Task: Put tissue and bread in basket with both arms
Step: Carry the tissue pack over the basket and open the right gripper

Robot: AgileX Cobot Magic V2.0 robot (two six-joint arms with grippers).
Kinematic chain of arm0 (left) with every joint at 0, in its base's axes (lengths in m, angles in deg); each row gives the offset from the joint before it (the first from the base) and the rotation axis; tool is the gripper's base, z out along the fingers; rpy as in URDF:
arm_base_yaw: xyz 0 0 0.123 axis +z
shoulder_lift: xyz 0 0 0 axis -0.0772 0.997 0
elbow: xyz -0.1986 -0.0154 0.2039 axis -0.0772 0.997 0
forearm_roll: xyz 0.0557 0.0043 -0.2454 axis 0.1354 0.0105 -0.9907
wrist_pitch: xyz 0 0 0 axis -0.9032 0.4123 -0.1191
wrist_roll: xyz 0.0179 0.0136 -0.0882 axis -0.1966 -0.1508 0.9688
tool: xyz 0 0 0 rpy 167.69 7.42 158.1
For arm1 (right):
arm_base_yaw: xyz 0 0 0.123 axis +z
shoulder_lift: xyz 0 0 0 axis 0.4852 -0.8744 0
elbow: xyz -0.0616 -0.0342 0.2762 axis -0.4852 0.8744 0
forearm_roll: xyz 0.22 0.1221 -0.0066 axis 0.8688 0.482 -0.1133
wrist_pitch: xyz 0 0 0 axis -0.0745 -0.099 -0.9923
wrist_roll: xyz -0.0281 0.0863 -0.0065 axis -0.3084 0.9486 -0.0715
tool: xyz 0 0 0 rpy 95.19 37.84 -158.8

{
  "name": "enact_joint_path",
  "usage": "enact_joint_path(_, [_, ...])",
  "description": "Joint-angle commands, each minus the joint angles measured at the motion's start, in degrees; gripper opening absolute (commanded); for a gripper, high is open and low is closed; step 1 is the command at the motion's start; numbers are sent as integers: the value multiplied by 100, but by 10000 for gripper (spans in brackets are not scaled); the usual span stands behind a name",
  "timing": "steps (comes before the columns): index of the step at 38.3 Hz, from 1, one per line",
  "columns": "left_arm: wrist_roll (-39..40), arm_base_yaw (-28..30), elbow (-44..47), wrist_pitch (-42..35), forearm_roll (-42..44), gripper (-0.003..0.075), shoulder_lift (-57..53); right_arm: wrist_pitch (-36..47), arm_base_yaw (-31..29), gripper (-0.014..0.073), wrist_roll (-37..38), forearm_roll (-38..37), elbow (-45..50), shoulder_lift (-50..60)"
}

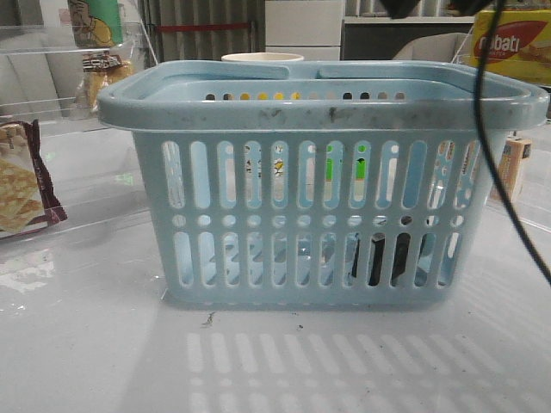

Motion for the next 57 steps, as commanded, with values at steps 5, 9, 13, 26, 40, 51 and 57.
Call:
enact_joint_path(5, [-3,-39,-221,-970,-36,557,597,405,-2,568,-127,-402,990,1712])
enact_joint_path(9, [-3,-39,-560,-1016,-36,593,1243,367,-7,568,-127,-587,1452,2418])
enact_joint_path(13, [-3,-39,-997,-1210,-36,593,2021,291,-7,568,-127,-587,1631,2807])
enact_joint_path(26, [-3,636,-3247,-1452,-55,580,4768,115,-7,568,-127,-587,1631,2891])
enact_joint_path(40, [-3,1078,-5838,-1624,-363,580,7293,115,-7,568,-127,-587,1631,2891])
enact_joint_path(51, [-3,1078,-6055,-1921,-363,368,7735,115,-7,568,-127,-587,1631,2891])
enact_joint_path(57, [-3,1078,-6064,-1807,-363,224,7675,115,-7,568,-127,-587,1631,2891])
